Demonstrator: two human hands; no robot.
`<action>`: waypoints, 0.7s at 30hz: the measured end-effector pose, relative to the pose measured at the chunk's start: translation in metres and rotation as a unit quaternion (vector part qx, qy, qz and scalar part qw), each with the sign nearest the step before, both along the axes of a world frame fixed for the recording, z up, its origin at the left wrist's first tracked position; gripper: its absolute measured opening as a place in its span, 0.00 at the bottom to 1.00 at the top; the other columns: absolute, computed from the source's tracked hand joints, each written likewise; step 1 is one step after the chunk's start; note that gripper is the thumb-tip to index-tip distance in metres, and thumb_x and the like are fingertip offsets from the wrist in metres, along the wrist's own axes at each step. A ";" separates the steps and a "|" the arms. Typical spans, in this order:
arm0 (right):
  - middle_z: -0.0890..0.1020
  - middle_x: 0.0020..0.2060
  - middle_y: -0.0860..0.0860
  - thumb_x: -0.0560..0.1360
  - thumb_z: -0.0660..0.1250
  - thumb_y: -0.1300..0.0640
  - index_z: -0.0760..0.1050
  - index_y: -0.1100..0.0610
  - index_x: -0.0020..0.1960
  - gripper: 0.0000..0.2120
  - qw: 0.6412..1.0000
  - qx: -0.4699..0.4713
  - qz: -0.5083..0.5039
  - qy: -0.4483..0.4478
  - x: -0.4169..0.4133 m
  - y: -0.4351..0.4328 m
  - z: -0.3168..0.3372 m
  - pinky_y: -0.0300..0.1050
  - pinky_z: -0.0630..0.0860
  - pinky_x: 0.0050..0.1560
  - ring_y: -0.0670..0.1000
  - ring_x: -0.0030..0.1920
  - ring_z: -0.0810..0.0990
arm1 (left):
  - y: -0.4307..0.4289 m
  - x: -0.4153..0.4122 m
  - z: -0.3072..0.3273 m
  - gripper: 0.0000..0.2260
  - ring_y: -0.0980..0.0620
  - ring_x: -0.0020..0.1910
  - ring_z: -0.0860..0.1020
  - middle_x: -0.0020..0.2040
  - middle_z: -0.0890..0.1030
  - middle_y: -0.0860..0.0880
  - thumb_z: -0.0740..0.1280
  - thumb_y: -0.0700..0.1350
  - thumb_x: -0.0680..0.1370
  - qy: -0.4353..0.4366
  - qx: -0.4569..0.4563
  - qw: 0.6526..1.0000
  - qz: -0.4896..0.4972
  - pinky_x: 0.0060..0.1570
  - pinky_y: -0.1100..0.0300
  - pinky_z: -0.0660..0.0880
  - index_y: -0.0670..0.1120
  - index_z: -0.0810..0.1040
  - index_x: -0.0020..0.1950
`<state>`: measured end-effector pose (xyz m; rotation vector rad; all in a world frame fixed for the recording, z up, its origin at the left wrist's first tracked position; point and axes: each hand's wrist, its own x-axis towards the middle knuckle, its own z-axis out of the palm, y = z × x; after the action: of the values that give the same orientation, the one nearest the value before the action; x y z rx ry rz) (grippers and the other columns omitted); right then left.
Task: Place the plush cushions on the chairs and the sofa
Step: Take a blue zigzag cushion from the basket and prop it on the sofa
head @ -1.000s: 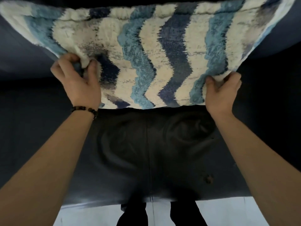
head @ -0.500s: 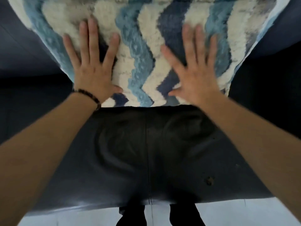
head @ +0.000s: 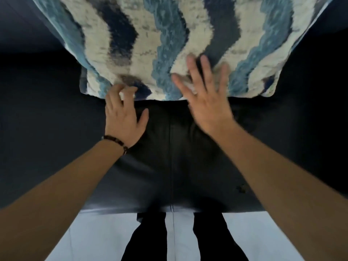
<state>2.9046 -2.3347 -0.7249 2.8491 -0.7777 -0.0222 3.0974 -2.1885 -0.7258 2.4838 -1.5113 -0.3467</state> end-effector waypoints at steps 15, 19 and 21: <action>0.62 0.77 0.60 0.81 0.66 0.52 0.57 0.63 0.80 0.33 0.691 0.286 -0.565 -0.349 -0.050 -0.038 0.004 0.30 0.61 0.66 0.56 0.74 0.67 | -0.052 0.050 0.007 0.19 0.42 0.66 0.76 0.67 0.77 0.39 0.63 0.49 0.82 0.149 -0.034 0.914 0.376 0.62 0.55 0.69 0.38 0.72 0.69; 0.78 0.55 0.56 0.81 0.64 0.55 0.75 0.66 0.59 0.14 0.715 0.271 -0.522 -0.377 -0.057 -0.056 -0.001 0.21 0.67 0.47 0.47 0.53 0.75 | -0.038 0.057 0.010 0.05 0.53 0.37 0.84 0.44 0.82 0.43 0.64 0.45 0.81 0.204 -0.166 0.896 0.356 0.43 0.54 0.83 0.44 0.75 0.48; 0.79 0.50 0.54 0.82 0.64 0.56 0.74 0.64 0.56 0.10 0.705 0.296 -0.496 -0.412 -0.059 -0.056 -0.005 0.25 0.69 0.48 0.46 0.50 0.76 | -0.022 0.061 0.009 0.08 0.57 0.30 0.80 0.38 0.77 0.50 0.63 0.43 0.82 0.227 -0.195 0.882 0.364 0.37 0.56 0.83 0.50 0.71 0.43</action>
<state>2.8454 -2.3909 -0.7304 2.3341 -2.8177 1.0769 3.1585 -2.2103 -0.7164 2.2168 -0.3627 -0.3922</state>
